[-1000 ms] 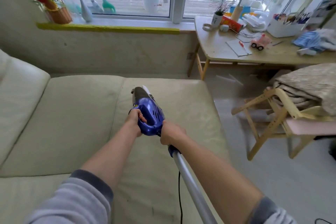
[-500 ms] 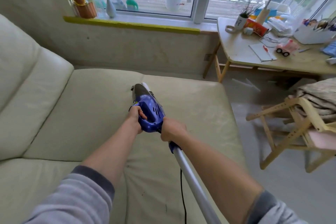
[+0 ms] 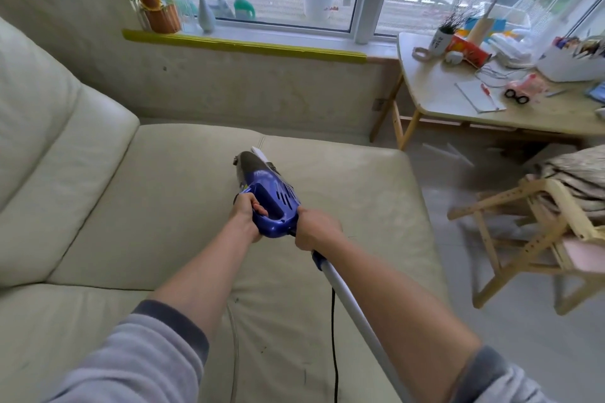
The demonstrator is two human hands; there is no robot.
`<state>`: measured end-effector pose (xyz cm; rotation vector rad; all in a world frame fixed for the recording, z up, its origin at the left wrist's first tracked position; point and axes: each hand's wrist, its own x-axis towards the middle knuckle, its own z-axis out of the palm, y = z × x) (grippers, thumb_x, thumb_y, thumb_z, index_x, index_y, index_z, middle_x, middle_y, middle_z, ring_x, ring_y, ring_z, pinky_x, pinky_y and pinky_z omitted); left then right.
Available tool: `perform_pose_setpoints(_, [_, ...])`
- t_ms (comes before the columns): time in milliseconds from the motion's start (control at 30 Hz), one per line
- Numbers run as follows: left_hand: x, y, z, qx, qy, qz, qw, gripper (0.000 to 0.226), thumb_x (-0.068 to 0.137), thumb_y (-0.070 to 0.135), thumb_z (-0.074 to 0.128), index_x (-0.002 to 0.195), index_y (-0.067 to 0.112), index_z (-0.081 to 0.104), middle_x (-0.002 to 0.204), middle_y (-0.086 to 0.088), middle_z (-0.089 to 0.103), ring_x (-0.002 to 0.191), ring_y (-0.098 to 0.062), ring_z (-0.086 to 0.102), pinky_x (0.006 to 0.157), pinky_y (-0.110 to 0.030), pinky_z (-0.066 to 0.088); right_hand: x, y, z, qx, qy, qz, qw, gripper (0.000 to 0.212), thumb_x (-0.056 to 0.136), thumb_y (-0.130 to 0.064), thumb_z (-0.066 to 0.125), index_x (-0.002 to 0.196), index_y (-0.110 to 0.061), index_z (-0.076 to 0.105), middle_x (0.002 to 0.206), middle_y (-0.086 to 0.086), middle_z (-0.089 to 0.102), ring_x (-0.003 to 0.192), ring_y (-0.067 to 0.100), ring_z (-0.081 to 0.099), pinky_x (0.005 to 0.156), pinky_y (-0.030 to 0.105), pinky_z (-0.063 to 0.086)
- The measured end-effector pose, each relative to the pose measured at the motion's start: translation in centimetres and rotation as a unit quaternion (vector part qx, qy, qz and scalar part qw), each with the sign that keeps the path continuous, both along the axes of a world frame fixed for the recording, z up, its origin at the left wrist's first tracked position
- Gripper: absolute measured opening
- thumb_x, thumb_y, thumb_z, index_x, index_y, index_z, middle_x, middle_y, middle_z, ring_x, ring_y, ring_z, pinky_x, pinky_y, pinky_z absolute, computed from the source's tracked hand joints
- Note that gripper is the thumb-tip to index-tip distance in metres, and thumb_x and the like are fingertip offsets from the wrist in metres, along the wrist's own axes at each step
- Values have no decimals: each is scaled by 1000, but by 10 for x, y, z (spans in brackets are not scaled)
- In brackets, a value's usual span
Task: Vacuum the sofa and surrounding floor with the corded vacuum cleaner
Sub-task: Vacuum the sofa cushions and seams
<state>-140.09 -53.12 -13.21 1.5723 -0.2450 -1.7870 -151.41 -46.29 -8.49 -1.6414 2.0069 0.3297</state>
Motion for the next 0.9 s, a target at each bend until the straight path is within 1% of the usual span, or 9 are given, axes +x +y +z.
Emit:
perform_pose_setpoints(67, [-13,2,3,-1,7,-12,1000,22,74,1,30,58,16,31,33,6,29,25,-6,28,34,-8,27,-10,3,1,1,6,-12,1000,35,90,-13,49,124,-13,47,98,4,52,85,24,51,69,31,40])
perform_pose_setpoints(167, [-36,5,8,-3,2,-47,999,14,56,3,33,56,17,29,32,6,30,25,-6,29,36,-11,28,-27,10,3,5,9,-36,999,34,89,-12,49,122,-14,49,95,2,51,83,23,50,68,30,40])
perform_pose_setpoints(233, [-52,7,8,-3,3,-63,998,15,59,3,33,56,17,28,33,6,31,26,-6,29,36,-12,28,-41,15,3,10,8,-58,998,33,89,-12,48,122,-14,49,95,2,51,85,23,50,69,29,40])
perform_pose_setpoints(300, [-75,10,7,2,13,-80,997,15,59,3,33,56,17,29,34,6,31,27,-6,29,36,-12,28,-62,22,3,12,6,-84,996,34,89,-12,48,122,-15,49,98,2,53,91,24,54,70,29,40])
perform_pose_setpoints(400, [-103,16,12,-3,16,-99,995,12,51,5,33,55,16,30,32,5,32,30,-7,30,38,-15,28,-85,29,1,9,-1,-119,993,35,88,-14,50,122,-17,49,112,4,60,103,25,58,72,29,40])
perform_pose_setpoints(567, [-152,18,2,8,0,-144,990,25,78,4,33,57,17,31,33,6,31,26,-6,29,37,-13,28,-128,45,-4,3,-8,-176,984,38,86,-12,51,124,-18,49,116,6,60,106,26,58,73,28,40])
perform_pose_setpoints(633, [-171,22,1,8,-5,-169,986,26,78,4,32,56,17,30,32,6,32,25,-7,30,41,-18,29,-144,51,-4,-2,-13,-196,981,37,86,-12,51,123,-17,50,116,6,60,106,26,58,73,28,40])
perform_pose_setpoints(767, [-209,30,3,6,-5,-203,979,19,65,2,35,54,18,31,33,6,33,27,-8,31,44,-19,31,-176,63,-6,-5,-28,-235,972,33,85,-11,51,118,-16,52,106,6,58,101,26,57,72,29,39])
perform_pose_setpoints(900, [-243,31,-1,4,-5,-228,974,26,79,5,34,56,19,31,34,7,32,29,-8,31,44,-20,30,-200,71,-11,-14,-49,-275,960,30,83,-10,51,112,-15,54,95,3,56,86,24,53,70,29,41])
